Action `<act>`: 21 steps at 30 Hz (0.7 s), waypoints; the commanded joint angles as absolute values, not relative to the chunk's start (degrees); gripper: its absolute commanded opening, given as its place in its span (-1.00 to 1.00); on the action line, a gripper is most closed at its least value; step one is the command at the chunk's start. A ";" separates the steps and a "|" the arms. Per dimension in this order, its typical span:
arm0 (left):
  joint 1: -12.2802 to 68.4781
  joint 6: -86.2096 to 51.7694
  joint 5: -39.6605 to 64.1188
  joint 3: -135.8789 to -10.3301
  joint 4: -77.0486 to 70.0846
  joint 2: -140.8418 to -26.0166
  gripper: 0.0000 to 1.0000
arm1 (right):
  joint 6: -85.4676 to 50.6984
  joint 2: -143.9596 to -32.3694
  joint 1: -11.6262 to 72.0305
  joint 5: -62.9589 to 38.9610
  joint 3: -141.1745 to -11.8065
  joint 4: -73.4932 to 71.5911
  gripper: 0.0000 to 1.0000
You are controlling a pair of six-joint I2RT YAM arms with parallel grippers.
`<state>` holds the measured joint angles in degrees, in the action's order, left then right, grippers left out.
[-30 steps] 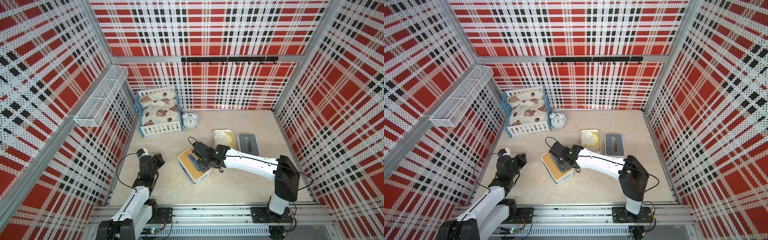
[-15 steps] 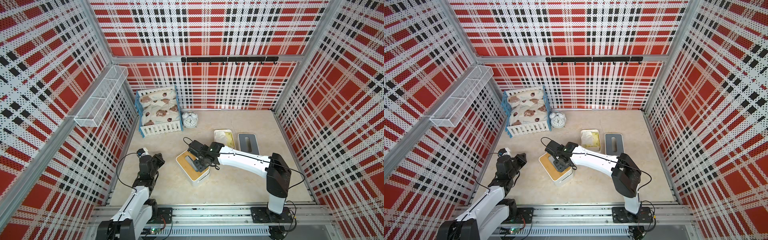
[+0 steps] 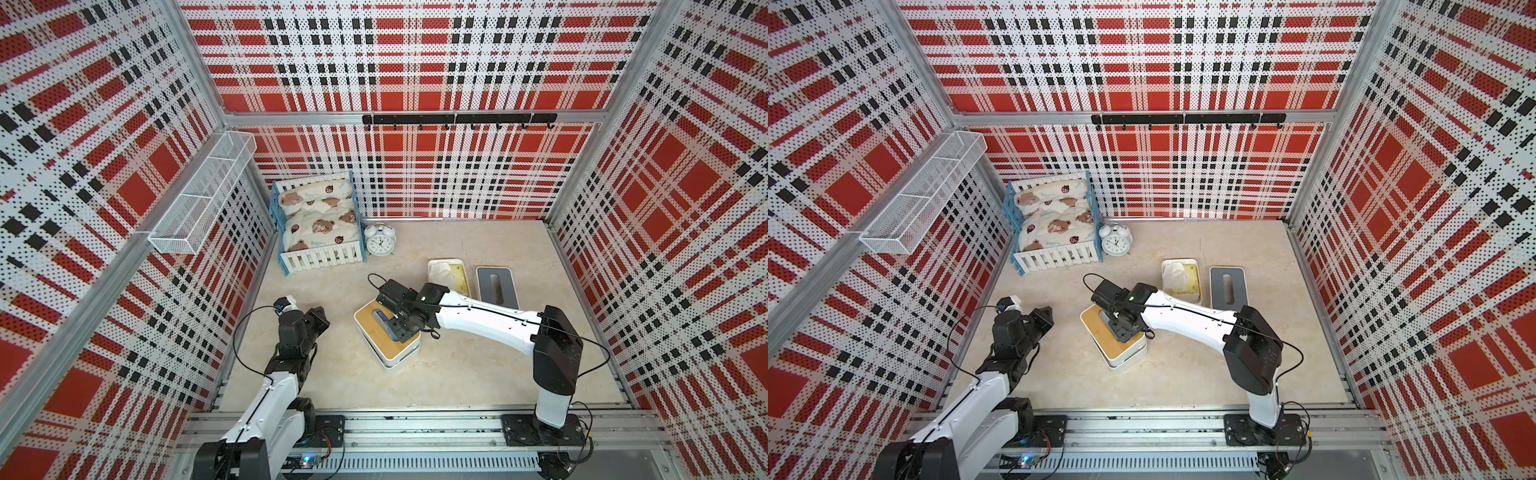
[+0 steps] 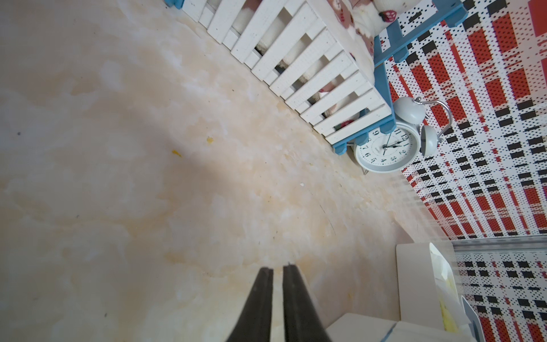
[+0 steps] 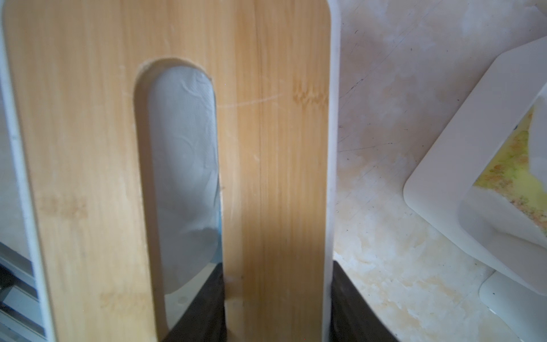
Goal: Put the tissue paper into the tissue box
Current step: Close the box lid on the tissue box.
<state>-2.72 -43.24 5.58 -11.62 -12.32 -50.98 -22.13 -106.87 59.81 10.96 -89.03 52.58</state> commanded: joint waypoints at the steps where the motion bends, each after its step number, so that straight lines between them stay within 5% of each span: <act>1: -3.21 -42.36 5.72 -12.92 -12.06 -50.26 -0.70 | -22.79 -104.40 59.50 10.75 -87.43 52.98 -0.32; 21: -3.23 -42.60 6.85 -13.35 -13.30 -51.56 -0.70 | -21.32 -107.62 59.50 4.76 -93.50 59.81 -0.32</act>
<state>-2.72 -43.24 5.85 -11.64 -12.36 -51.09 -21.89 -106.74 59.61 6.90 -91.46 58.08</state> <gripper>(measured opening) 0.150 0.491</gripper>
